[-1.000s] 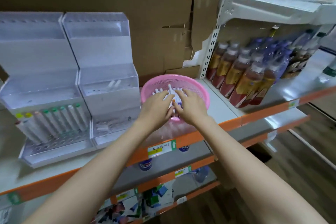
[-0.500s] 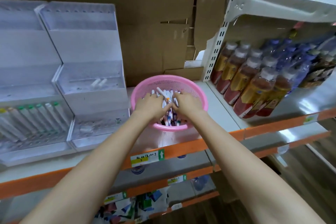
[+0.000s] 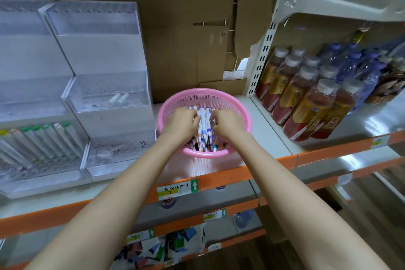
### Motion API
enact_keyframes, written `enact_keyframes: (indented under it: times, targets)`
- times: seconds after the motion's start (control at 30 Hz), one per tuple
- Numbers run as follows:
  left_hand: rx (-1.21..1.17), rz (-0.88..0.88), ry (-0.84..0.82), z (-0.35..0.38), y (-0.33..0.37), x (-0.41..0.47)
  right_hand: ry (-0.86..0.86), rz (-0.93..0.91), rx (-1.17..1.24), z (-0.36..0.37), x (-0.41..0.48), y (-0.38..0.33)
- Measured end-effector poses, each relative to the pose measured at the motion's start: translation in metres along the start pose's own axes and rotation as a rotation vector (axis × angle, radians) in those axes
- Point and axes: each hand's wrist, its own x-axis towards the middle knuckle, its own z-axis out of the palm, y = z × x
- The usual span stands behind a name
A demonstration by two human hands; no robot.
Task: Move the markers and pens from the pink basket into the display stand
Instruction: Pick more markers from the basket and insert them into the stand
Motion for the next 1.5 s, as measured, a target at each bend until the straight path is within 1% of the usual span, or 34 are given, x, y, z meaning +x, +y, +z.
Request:
enact_keyframes:
  times: [0.1, 0.27, 0.43, 0.57, 0.63, 0.7, 0.8, 0.87, 0.97, 1.03, 1.2, 1.3, 1.4, 1.5]
  targets:
    - [-0.031, -0.017, -0.037, -0.002, 0.002, -0.001, 0.043, 0.023, 0.024, 0.002, 0.001, 0.0]
    - [-0.119, -0.042, -0.089, -0.008, -0.001, -0.003, -0.022, 0.036, 0.027, 0.003, 0.001, -0.002]
    - [-0.13, -0.025, -0.109, -0.008, 0.0, -0.002, -0.012, 0.054, 0.048, 0.0, 0.0, -0.002]
    - [-0.212, -0.098, -0.153, -0.008, -0.001, 0.001, 0.023, 0.062, 0.071, 0.001, 0.002, -0.001]
    - [-0.222, -0.112, -0.148, -0.007, -0.001, 0.002, 0.044, 0.077, 0.11, 0.001, 0.004, 0.001]
    - [-0.235, -0.106, -0.097, -0.007, -0.002, 0.002, 0.067, 0.086, 0.221, 0.001, 0.005, 0.003]
    - [-0.425, -0.082, 0.006, -0.011, -0.002, -0.001, 0.104, 0.066, 0.499, -0.002, 0.002, 0.006]
    - [-0.525, -0.028, 0.128, -0.016, 0.0, -0.003, 0.152, 0.003, 0.588, -0.004, -0.002, 0.007]
    - [-0.57, 0.024, 0.264, -0.022, 0.002, -0.01, 0.205, -0.1, 0.712, -0.004, -0.007, 0.004]
    - [-0.569, 0.057, 0.304, -0.026, 0.003, -0.015, 0.221, -0.147, 0.742, -0.004, -0.012, 0.002]
    - [-0.462, 0.204, 0.386, -0.046, 0.005, -0.03, 0.227, -0.249, 0.795, -0.013, -0.026, -0.014]
    - [-0.449, 0.221, 0.436, -0.062, 0.001, -0.042, 0.228, -0.291, 0.821, -0.019, -0.033, -0.029]
    - [-0.469, 0.243, 0.477, -0.081, -0.009, -0.057, 0.242, -0.354, 0.774, -0.024, -0.038, -0.05]
    - [-0.43, 0.21, 0.525, -0.098, -0.028, -0.073, 0.288, -0.404, 0.74, -0.025, -0.041, -0.077]
